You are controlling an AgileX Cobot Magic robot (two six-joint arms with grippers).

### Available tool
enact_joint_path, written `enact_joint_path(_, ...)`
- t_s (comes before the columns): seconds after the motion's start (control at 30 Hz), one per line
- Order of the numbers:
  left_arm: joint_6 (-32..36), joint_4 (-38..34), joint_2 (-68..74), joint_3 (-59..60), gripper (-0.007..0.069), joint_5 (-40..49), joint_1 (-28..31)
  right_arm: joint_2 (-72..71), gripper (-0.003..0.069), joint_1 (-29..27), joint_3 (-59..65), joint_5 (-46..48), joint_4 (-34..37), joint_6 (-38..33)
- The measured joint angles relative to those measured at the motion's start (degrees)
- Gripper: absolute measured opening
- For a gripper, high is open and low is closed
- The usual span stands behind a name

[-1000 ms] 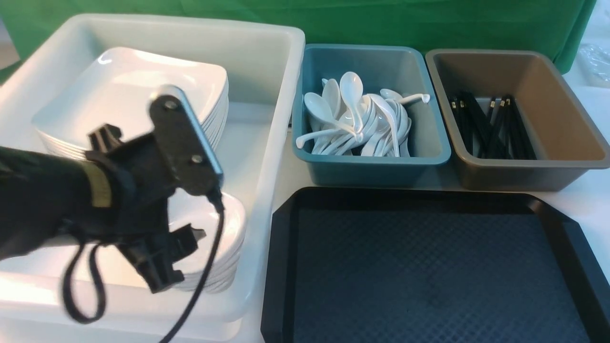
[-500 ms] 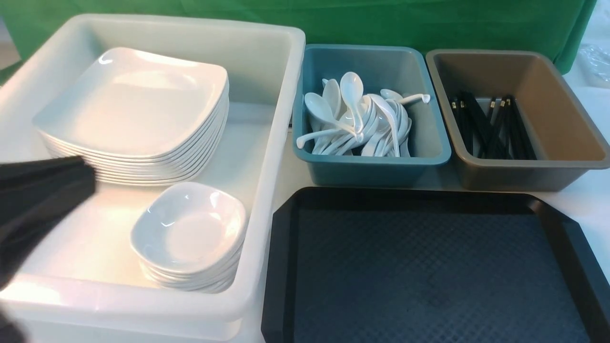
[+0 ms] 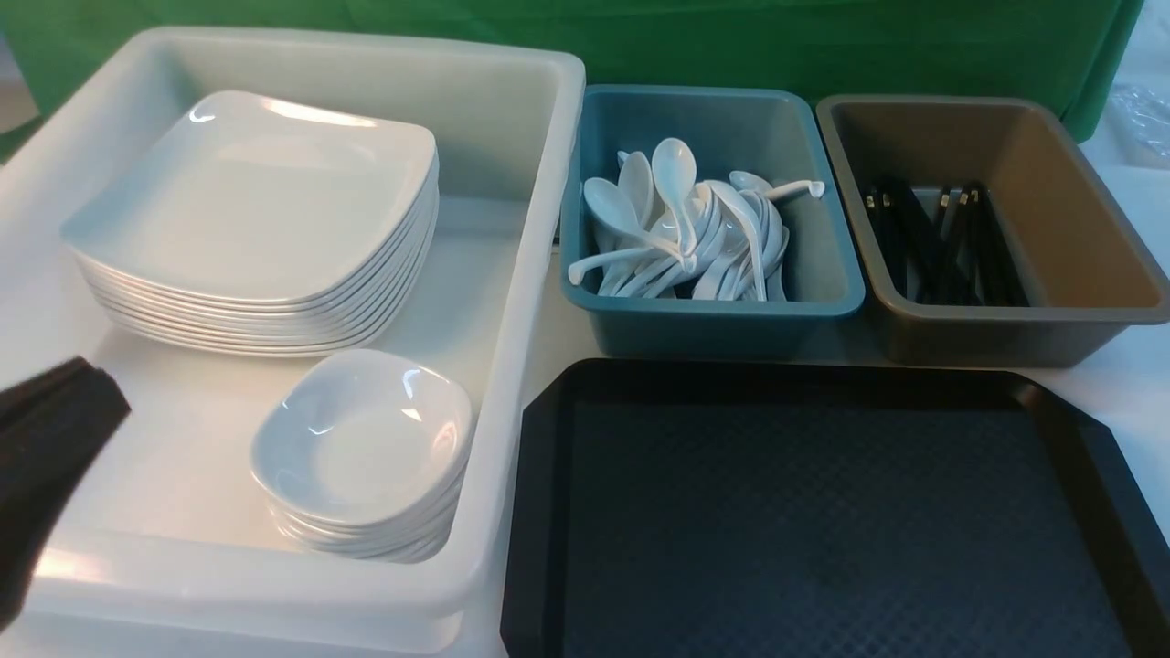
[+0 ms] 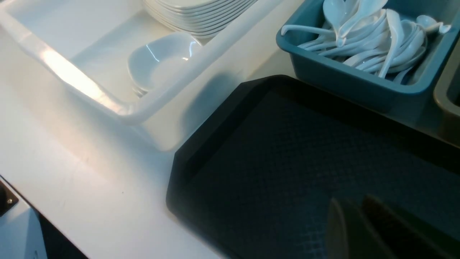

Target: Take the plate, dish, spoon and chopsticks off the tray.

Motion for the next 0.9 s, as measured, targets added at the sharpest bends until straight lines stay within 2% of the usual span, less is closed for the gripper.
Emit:
enact_joint_path(0.2, 0.00, 0.19, -0.01, 2.12, 0.0009, 1.67, 0.00, 0.00, 0.0105, -0.35, 0.00, 0.00, 0.00, 0.00)
enact_joint_path(0.27, 0.00, 0.19, -0.01, 2.12, 0.0009, 2.99, 0.00, -0.16, 0.0108, -2.80, 0.00, 0.00, 0.19, -0.04)
enact_joint_path(0.37, 0.00, 0.23, -0.01, 2.12, 0.0009, 4.22, 0.00, -1.32, 0.0066, -9.67, 1.11, -0.75, 0.24, -2.25)
enact_joint_path(0.47, 0.00, 0.23, -0.01, 2.12, 0.0009, 4.76, 0.00, -4.47, 0.0023, -18.11, 6.66, -6.72, 1.70, -8.51)
enact_joint_path(0.5, 0.00, 0.25, -0.01, 2.12, 0.0009, 4.90, 0.00, -6.48, 0.0019, -23.25, 11.44, -11.22, 2.26, -10.97)
enact_joint_path(0.57, 0.00, 0.30, -0.01, 2.12, 0.0009, 4.96, 0.00, -9.53, 0.0017, -29.29, 17.25, -19.38, 2.54, -13.22)
enact_joint_path(0.63, 0.00, 0.38, -0.01, 2.12, 0.0009, 5.06, 0.00, -14.68, 0.0017, -36.92, 28.61, -31.80, 2.85, -13.86)
enact_joint_path(0.7, 0.00, 0.43, -0.01, 2.12, 0.0010, 5.09, 0.00, -18.27, 0.0017, -41.76, 36.25, -38.48, 2.90, -14.08)
enact_joint_path(0.83, 0.00, 0.43, -0.01, 2.12, 0.0010, 5.14, 0.00, -25.56, 0.0017, -46.80, 50.98, -46.38, 2.96, -13.96)
enact_joint_path(0.9, 0.00, 0.43, -0.01, 2.12, 0.0010, 5.14, 0.00, -28.58, 0.0017, -47.53, 54.85, -45.97, 3.02, -13.62)
